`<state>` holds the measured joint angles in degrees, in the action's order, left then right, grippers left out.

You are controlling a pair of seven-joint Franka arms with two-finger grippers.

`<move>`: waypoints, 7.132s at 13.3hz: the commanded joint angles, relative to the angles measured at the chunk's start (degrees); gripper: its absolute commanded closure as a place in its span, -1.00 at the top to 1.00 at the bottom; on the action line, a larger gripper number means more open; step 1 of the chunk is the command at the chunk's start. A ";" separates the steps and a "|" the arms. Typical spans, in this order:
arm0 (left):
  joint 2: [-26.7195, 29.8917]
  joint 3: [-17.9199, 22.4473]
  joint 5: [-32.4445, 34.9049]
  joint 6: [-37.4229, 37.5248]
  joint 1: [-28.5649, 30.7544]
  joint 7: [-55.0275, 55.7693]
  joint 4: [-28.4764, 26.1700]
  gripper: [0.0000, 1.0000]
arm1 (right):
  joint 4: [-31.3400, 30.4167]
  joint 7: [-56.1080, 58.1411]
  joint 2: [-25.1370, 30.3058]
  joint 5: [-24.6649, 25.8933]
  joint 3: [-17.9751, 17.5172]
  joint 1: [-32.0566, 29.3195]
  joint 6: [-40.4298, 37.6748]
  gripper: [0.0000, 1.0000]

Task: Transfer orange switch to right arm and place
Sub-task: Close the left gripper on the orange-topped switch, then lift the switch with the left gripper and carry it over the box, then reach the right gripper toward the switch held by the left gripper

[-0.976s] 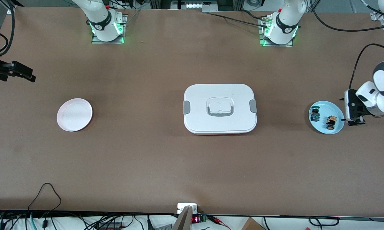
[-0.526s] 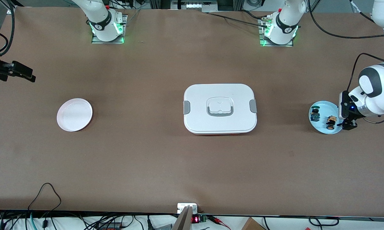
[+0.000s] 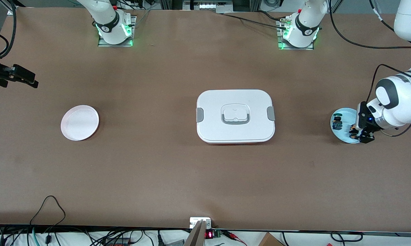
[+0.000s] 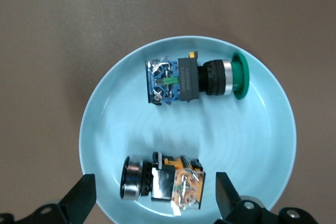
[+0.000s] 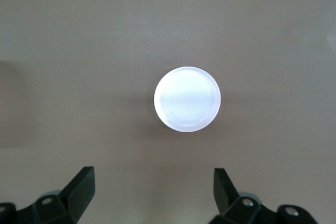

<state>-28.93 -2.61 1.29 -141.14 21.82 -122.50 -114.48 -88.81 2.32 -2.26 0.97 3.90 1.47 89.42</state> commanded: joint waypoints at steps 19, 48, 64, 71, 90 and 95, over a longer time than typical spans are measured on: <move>-2.28 -4.33 -0.85 -1.00 5.25 -5.82 3.38 -0.88 | 0.74 -0.57 0.15 -0.17 0.14 0.11 -0.38 1.00; 9.23 -37.27 -87.12 30.51 -2.57 6.75 8.59 -1.00 | -0.05 4.77 -0.64 -1.92 1.02 -1.29 -0.65 1.00; 12.84 -40.63 -90.32 28.72 -1.08 7.18 6.82 -1.00 | -6.72 7.96 -12.24 -77.59 1.29 1.59 0.66 1.00; 17.24 -40.63 -90.32 35.58 3.05 7.71 2.51 -1.00 | -6.38 7.87 -15.05 -90.53 1.29 16.18 8.55 1.00; 17.24 -40.72 -90.32 35.84 3.58 7.27 2.95 -1.00 | -2.95 16.66 -22.61 -111.96 0.15 38.08 30.29 1.00; 17.24 -40.63 -90.32 35.84 3.58 7.10 2.95 -0.99 | -2.08 17.10 -22.70 -112.15 0.14 38.52 30.29 1.00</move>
<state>-13.69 -42.75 -86.95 -105.89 24.37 -115.09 -110.49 -92.79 18.48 -24.24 -109.91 4.17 39.58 119.19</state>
